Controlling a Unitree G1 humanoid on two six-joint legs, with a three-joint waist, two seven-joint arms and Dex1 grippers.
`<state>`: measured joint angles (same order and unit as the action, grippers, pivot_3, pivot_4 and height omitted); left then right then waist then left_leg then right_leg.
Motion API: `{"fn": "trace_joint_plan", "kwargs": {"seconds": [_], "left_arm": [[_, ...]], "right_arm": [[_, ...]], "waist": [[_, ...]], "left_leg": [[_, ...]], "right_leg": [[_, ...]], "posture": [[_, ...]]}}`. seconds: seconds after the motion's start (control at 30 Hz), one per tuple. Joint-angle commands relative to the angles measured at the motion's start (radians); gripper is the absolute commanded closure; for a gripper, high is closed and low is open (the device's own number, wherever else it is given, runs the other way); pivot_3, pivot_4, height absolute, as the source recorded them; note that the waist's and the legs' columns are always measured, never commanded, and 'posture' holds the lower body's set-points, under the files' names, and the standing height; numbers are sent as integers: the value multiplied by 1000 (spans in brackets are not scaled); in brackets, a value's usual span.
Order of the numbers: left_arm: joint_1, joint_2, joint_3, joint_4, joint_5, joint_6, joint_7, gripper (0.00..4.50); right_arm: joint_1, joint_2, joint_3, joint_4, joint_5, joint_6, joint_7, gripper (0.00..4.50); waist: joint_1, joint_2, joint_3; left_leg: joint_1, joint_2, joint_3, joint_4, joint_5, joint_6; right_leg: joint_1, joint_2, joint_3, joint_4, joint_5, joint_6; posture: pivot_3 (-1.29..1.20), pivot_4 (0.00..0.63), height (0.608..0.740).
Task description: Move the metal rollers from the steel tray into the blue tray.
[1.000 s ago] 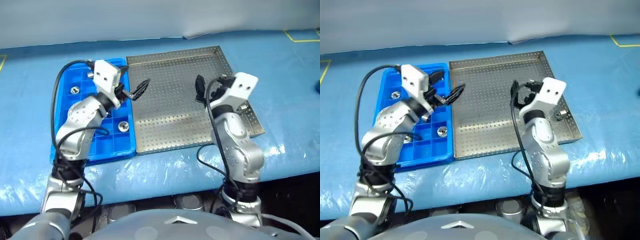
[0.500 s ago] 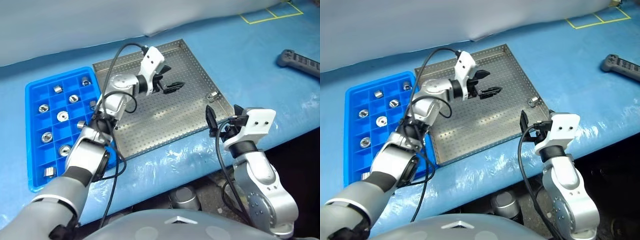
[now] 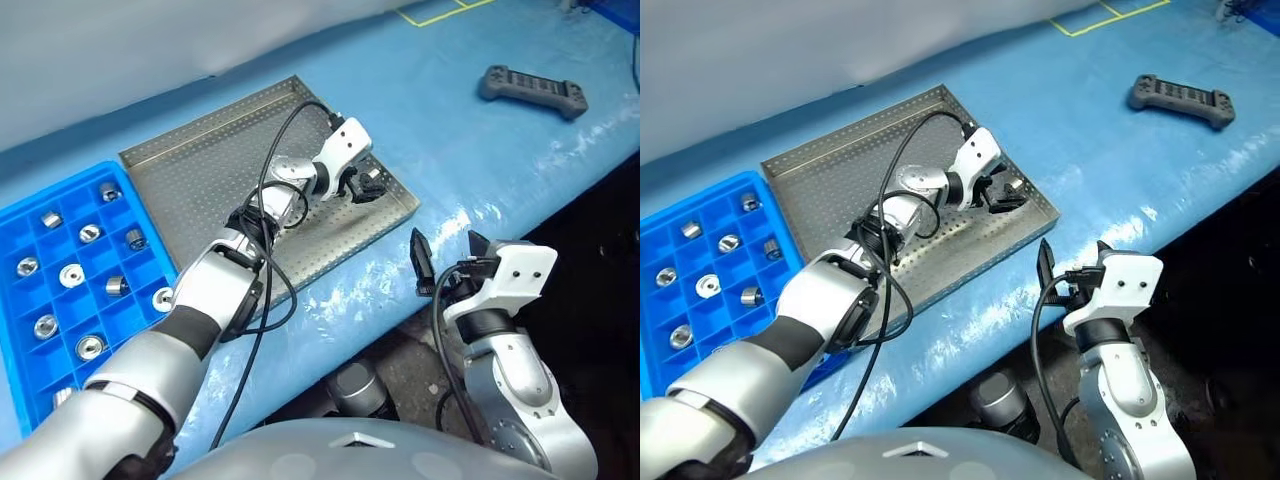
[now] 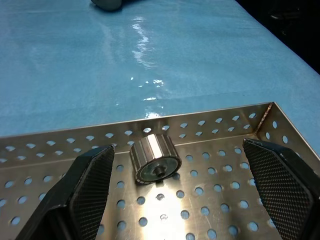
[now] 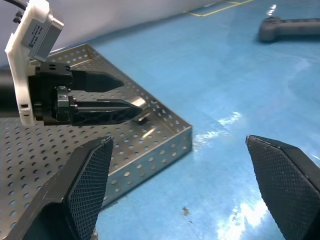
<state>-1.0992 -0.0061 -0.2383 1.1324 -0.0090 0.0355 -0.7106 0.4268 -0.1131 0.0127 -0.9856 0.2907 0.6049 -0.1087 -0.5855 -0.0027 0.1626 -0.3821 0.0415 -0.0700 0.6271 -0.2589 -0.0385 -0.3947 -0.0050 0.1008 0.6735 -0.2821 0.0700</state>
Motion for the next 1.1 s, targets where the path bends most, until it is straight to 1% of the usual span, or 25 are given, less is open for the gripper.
{"fn": "trace_joint_plan", "kwargs": {"seconds": [0.03,0.1,0.2,0.27,0.37,0.5,0.73,0.83,0.9,1.03,1.07,1.1], "left_arm": [[-29,-18,10,40,50,-33,105,0],[-30,-23,20,55,63,-27,139,0],[-25,-27,20,61,86,-20,195,0],[-20,-27,31,62,93,-13,232,0],[-12,-28,47,66,100,-4,297,0],[-2,-42,68,76,95,11,343,0],[12,-81,49,109,125,72,319,0],[17,-90,62,109,126,76,319,630],[17,-91,77,103,118,78,319,1247],[17,-79,117,82,93,77,331,2630],[18,-75,125,76,89,76,333,2832],[19,-68,137,68,82,75,337,2821]], "right_arm": [[15,12,5,-53,-23,-38,-4,19],[17,17,7,-53,-29,-42,-2,19],[13,22,6,-49,-34,-45,1,19],[7,26,6,-43,-36,-45,4,19],[-9,28,7,-32,-36,-42,10,19],[-30,29,12,-19,-38,-35,15,19],[-51,40,13,-7,-41,-38,16,19],[-50,47,10,-7,-45,-39,14,0],[-47,50,8,-7,-47,-40,14,0],[-45,54,7,2,-49,-40,19,0],[-48,54,8,4,-48,-39,20,0],[-54,52,10,10,-47,-37,23,0]], "waist": [[-27,-1,0],[-54,-2,1],[-80,-3,2],[-88,-4,2],[-94,-5,2],[-96,-6,2],[-94,-7,2],[-94,-9,0],[-94,-9,0],[-95,-9,1],[-95,-9,1],[-95,-10,1]], "left_leg": [[1,0,1,0,0,0],[2,0,2,0,0,0],[3,-1,4,1,0,0],[3,-2,4,1,0,0],[3,-4,7,1,0,0],[3,-5,9,1,0,0],[3,-5,9,1,0,0],[4,-5,9,1,0,0],[4,-5,9,1,0,0],[4,-5,9,2,0,0],[4,-5,9,2,0,0],[4,-5,9,2,0,0]], "right_leg": [[1,0,1,0,0,1],[2,-1,1,0,1,2],[2,-1,3,0,1,3],[3,-3,4,0,2,5],[3,-5,6,0,3,8],[3,-6,8,-2,4,10],[3,-6,9,-2,4,10],[4,-5,8,-2,4,10],[4,-6,9,-2,4,11],[4,-6,9,-2,4,11],[4,-5,9,-2,4,11],[4,-5,9,-2,4,11]], "posture": [[-711,150,740],[-710,150,740],[-699,150,740],[-688,150,740],[-680,150,740],[-675,150,740],[-674,150,740],[-679,150,740],[-676,150,740],[-658,150,740],[-641,150,740],[-641,150,740]]}}
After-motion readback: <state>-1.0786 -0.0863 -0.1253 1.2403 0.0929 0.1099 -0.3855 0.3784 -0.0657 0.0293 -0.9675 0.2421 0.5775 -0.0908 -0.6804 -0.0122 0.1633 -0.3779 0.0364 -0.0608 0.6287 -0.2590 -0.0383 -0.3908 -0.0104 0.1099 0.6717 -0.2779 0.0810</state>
